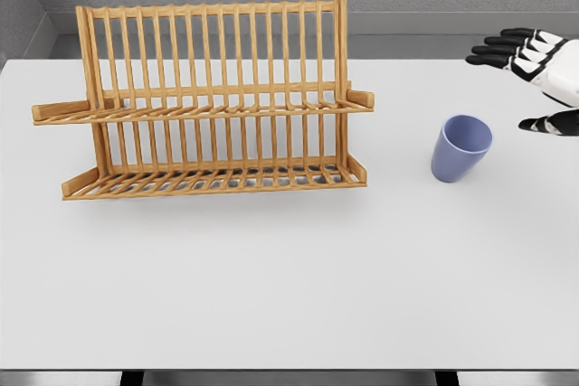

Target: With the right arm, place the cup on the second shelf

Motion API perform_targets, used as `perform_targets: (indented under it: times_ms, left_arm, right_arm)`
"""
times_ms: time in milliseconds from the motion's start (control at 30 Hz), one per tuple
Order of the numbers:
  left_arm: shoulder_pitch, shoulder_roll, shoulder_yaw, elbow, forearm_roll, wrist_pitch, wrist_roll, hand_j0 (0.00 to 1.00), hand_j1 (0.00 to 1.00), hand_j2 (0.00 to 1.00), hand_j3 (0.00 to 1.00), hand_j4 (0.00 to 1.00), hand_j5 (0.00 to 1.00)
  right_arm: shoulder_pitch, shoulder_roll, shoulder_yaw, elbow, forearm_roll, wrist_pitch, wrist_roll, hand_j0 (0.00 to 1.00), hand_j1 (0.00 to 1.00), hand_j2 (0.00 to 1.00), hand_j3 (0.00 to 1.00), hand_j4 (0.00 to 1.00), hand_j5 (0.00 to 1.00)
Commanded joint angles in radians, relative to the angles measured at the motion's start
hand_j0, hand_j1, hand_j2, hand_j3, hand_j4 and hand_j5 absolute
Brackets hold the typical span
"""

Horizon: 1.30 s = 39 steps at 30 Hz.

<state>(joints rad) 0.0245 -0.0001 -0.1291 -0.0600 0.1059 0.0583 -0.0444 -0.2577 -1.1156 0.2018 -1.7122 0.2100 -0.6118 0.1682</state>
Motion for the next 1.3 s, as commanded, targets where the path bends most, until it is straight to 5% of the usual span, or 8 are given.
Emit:
perform_targets:
  times_ms: [0, 133, 167, 200, 233, 300, 400, 1267]
  left_arm:
    - [0.0, 0.0, 0.0, 0.0, 0.0, 0.0, 0.0, 1.0, 1.0, 1.0, 1.0, 1.0, 1.0]
    - [0.0, 0.0, 0.0, 0.0, 0.0, 0.0, 0.0, 1.0, 1.0, 1.0, 1.0, 1.0, 1.0]
    - [-0.002, 0.0, 0.0, 0.0, 0.0, 0.0, 0.0, 1.0, 1.0, 1.0, 1.0, 1.0, 1.0]
    - [-0.002, 0.0, 0.0, 0.0, 0.0, 0.0, 0.0, 1.0, 1.0, 1.0, 1.0, 1.0, 1.0]
    - [-0.002, 0.0, 0.0, 0.0, 0.0, 0.0, 0.0, 1.0, 1.0, 1.0, 1.0, 1.0, 1.0]
    - [-0.002, 0.0, 0.0, 0.0, 0.0, 0.0, 0.0, 1.0, 1.0, 1.0, 1.0, 1.0, 1.0]
    - [0.0, 0.0, 0.0, 0.0, 0.0, 0.0, 0.0, 1.0, 1.0, 1.0, 1.0, 1.0, 1.0]
    - [0.0, 0.0, 0.0, 0.0, 0.0, 0.0, 0.0, 1.0, 1.0, 1.0, 1.0, 1.0, 1.0]
  right_arm:
    - [0.0, -0.003, 0.001, -0.006, -0.006, 0.001, -0.001, 1.0, 1.0, 1.0, 1.0, 1.0, 1.0]
    - [0.012, -0.038, -0.002, 0.0, -0.015, 0.069, 0.004, 1.0, 1.0, 1.0, 1.0, 1.0, 1.0]
    - [0.005, -0.038, -0.007, 0.002, -0.015, 0.07, 0.131, 1.0, 1.0, 1.0, 1.0, 1.0, 1.0]
    - [-0.047, -0.035, -0.01, 0.006, -0.017, 0.07, 0.373, 1.0, 1.0, 1.0, 1.0, 1.0, 1.0]
    - [-0.104, -0.027, -0.01, 0.017, -0.017, 0.07, 0.443, 1.0, 1.0, 1.0, 1.0, 1.0, 1.0]
    - [-0.23, 0.013, 0.027, 0.034, -0.017, 0.072, 0.443, 1.0, 1.0, 1.0, 1.0, 1.0, 1.0]
    - [-0.449, 0.108, 0.309, 0.221, -0.012, 0.067, 0.443, 1.0, 1.0, 1.0, 1.0, 1.0, 1.0]
    - [-0.486, 0.171, 0.524, 0.342, 0.012, 0.067, 0.443, 1.0, 1.0, 1.0, 1.0, 1.0, 1.0]
